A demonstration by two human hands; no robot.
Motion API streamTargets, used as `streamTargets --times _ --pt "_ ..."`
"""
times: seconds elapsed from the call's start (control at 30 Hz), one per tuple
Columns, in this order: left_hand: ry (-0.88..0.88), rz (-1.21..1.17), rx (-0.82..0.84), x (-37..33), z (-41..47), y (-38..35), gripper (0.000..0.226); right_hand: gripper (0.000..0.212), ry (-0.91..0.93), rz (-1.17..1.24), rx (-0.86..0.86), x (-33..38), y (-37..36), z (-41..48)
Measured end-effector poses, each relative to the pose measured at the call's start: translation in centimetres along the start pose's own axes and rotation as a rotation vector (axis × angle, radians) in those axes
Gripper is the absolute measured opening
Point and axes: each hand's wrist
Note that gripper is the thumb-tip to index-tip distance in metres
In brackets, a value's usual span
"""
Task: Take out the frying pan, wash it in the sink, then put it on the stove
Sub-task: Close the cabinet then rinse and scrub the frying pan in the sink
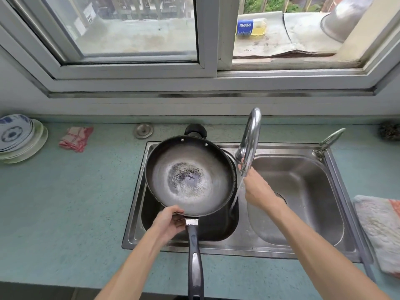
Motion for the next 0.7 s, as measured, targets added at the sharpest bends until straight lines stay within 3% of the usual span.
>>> streamTargets --times 0.1,0.23,0.33,0.47,0.53,0.6,0.7 --pt "-0.003 -0.003 -0.003 -0.1 -0.3 -0.2 0.007 0.086 -0.002 -0.080 0.012 -0.9 -0.5 0.4" --pt "-0.024 -0.010 -0.015 -0.4 -0.8 -0.2 0.011 0.066 -0.124 0.226 -0.120 3.9 0.1 -3.9" --pt "-0.081 0.015 -0.048 -0.6 -1.2 -0.4 0.011 0.040 -0.331 0.543 0.070 7.7 -0.9 -8.1" --pt "-0.187 0.026 -0.100 -0.7 -1.9 -0.8 0.021 0.048 -0.359 0.930 0.476 12.8 -1.4 -12.0" --pt "-0.236 0.036 -0.126 -0.9 -2.6 -1.3 0.023 0.040 -0.392 1.054 0.568 14.8 -2.1 -12.8" --pt "-0.302 0.060 -0.183 -1.5 -3.2 -2.0 0.031 0.029 -0.412 1.139 0.556 16.6 -3.0 -13.0" --pt "-0.400 0.176 -0.220 -2.5 -4.0 -2.4 0.051 0.014 -0.397 1.271 0.391 19.2 -3.8 -13.3"
Point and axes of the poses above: each hand's wrist, its own z-axis towards the middle knuckle, its own y-axis out of the back of the hand, x = y × z, and after that the axes turned 4 degrees about x, right-handed
